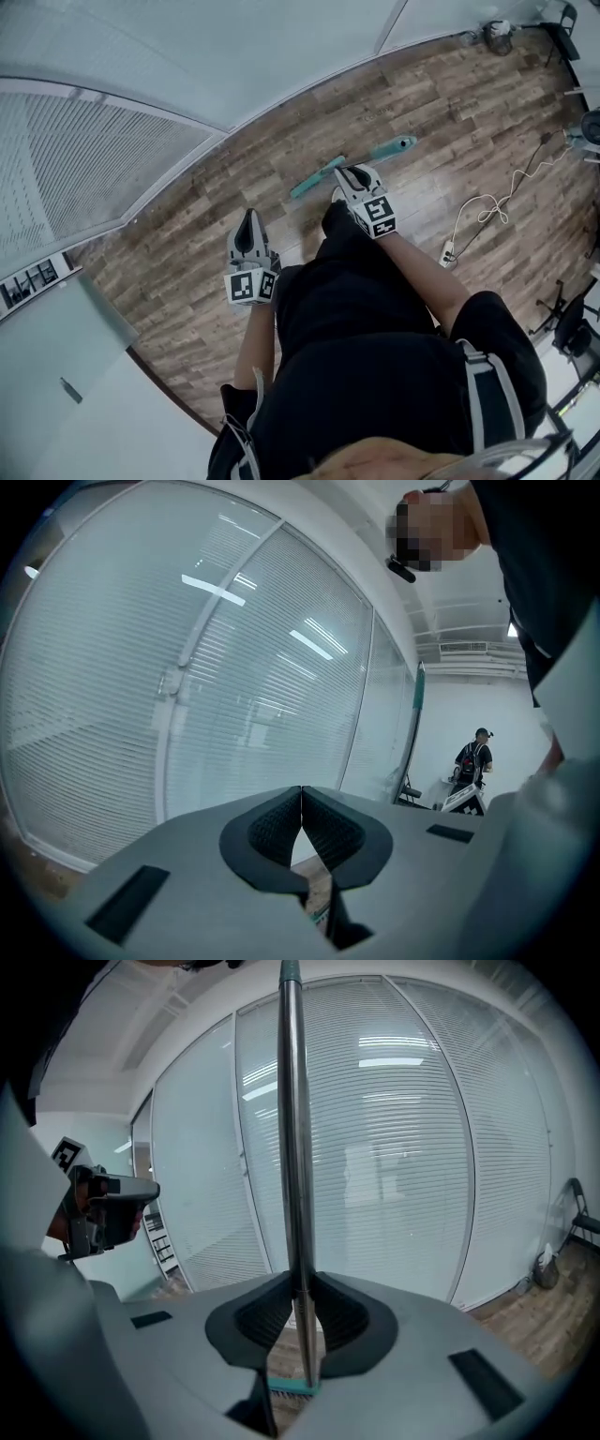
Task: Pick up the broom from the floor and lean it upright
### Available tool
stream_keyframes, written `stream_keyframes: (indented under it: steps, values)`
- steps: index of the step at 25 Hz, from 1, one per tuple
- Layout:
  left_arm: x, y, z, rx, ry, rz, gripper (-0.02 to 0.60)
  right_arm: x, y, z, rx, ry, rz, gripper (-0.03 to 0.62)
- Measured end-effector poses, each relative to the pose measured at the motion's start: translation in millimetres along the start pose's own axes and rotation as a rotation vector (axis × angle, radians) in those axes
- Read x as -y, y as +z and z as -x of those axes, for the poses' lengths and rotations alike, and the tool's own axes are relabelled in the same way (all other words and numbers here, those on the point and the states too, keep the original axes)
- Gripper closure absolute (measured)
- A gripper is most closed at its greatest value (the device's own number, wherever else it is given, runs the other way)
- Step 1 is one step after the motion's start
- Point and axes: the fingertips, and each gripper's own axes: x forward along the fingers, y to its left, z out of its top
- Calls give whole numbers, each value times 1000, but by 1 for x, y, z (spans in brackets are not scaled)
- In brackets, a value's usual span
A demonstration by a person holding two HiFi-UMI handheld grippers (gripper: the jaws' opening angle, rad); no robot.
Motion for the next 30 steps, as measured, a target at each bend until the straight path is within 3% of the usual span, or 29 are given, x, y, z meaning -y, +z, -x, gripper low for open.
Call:
stream_keyframes:
  steps: [10,18,25,30]
  values:
    - [43,11,-124,-43,-116,-21,563,107,21,-27,3,-101,-53,513]
    - [56,3,-231,-91,-301,13,562,182,26,-65,-27,-267,-97,513]
    - [62,26,-304,-76,-419,6,562,226,51,-84,-25,-351,-127,513]
    - [51,20,-321,-91,-451,5,563,238,54,-97,-22,-369,-129,513]
